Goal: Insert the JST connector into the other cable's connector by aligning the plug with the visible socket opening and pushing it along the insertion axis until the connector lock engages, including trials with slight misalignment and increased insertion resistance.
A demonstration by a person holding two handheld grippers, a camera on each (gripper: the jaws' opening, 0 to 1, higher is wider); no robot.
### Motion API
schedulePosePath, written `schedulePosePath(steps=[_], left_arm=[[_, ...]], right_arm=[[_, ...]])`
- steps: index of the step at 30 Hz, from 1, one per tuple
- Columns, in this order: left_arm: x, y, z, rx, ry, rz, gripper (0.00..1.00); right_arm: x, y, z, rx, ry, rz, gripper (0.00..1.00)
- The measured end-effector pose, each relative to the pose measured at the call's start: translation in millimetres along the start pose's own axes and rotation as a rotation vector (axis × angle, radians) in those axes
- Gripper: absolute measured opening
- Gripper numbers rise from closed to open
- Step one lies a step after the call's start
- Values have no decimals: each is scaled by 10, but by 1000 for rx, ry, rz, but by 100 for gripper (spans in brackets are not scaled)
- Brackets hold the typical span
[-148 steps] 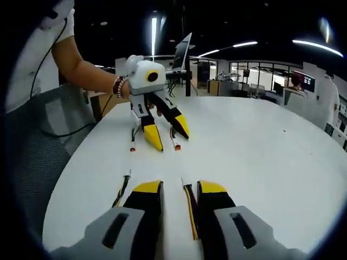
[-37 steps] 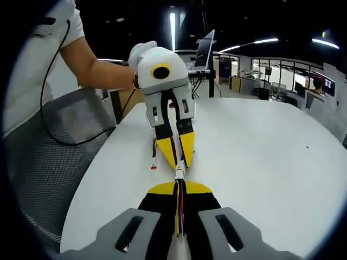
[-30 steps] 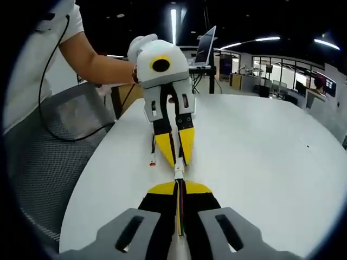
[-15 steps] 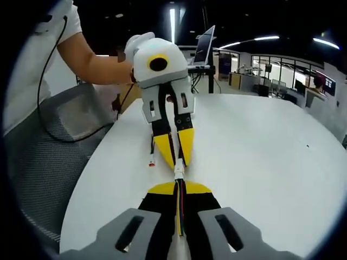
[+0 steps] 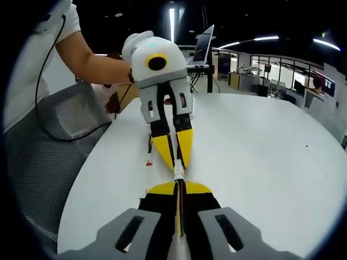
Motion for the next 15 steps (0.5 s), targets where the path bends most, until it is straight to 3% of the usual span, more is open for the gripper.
schedulePosePath(steps=[15], left_arm=[[12,17,-2,-9,-4,11,0]], right_arm=[[-18,15,-5,-1,10,-10,0]])
Point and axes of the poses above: the point that each gripper's makers call its tool centre point, and the gripper's own axes: z roughly backward along the fingers, x roughly to its left, y roughly out of its underside, the point moved 6 cm from there along z, roughly backward along the fingers, and after that the axes turned 9 degrees about z, right-handed, at the moved point
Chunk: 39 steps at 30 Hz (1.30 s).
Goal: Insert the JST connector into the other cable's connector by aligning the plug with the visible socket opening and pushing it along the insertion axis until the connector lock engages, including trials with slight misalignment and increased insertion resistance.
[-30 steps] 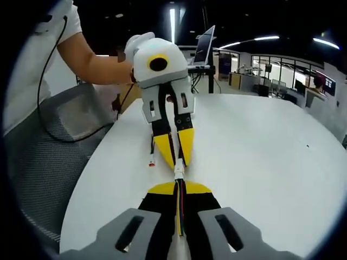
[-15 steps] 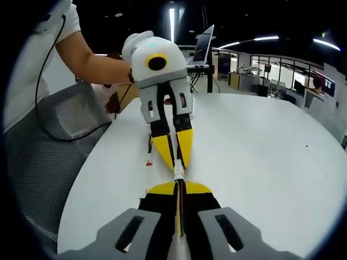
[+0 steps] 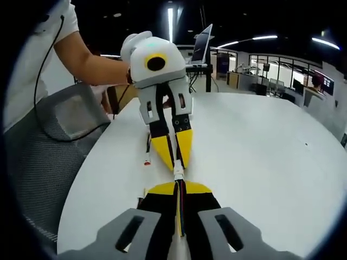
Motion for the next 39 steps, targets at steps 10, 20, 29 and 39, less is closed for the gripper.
schedulePosePath(steps=[10,20,29,39], left_arm=[[170,-15,-34,-3,-28,2,0],[347,44,-142,48,-53,9,0],[390,91,-143,49,-77,37,1],[395,89,-148,25,-78,71,10]], right_arm=[[-152,32,-5,-10,53,54,1],[-350,169,-101,-6,101,39,2],[-375,215,-161,-11,111,29,2],[-422,226,-162,-7,121,29,3]])
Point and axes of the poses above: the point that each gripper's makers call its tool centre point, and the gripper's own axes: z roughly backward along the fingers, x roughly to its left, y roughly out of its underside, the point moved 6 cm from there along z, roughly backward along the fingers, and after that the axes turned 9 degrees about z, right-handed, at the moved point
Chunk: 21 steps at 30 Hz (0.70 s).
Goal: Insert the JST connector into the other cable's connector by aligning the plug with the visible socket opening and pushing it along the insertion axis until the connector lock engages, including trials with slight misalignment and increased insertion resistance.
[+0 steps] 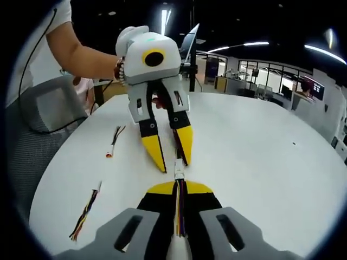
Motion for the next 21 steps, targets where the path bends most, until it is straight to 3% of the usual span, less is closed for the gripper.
schedulePosePath(steps=[10,21], left_arm=[[-33,-14,55,-23,5,45,15],[-103,-105,255,-50,-40,31,18]], right_arm=[[9,-52,83,0,12,-5,5],[100,-182,233,-14,20,26,5]])
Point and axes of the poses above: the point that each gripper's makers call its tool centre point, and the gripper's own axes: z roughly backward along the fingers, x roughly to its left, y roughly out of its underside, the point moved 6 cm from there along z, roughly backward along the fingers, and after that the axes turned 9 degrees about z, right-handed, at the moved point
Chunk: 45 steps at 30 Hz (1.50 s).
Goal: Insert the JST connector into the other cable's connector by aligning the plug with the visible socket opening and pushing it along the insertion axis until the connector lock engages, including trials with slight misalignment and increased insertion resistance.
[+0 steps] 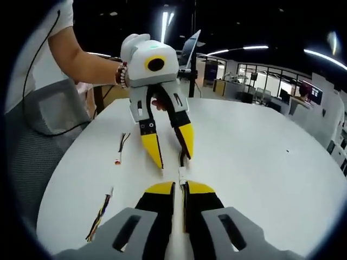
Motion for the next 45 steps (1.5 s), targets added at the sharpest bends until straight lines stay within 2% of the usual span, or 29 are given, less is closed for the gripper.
schedulePosePath(steps=[9,18,34,45], left_arm=[[-163,-18,146,-23,-26,14,18],[-356,78,264,12,-18,12,19],[-727,304,390,85,12,20,19],[-761,434,436,114,1,38,19]], right_arm=[[173,-148,118,1,6,-4,5],[399,-223,200,-2,13,-12,5],[710,-209,214,6,5,-40,6],[856,-148,189,28,-13,-57,6]])
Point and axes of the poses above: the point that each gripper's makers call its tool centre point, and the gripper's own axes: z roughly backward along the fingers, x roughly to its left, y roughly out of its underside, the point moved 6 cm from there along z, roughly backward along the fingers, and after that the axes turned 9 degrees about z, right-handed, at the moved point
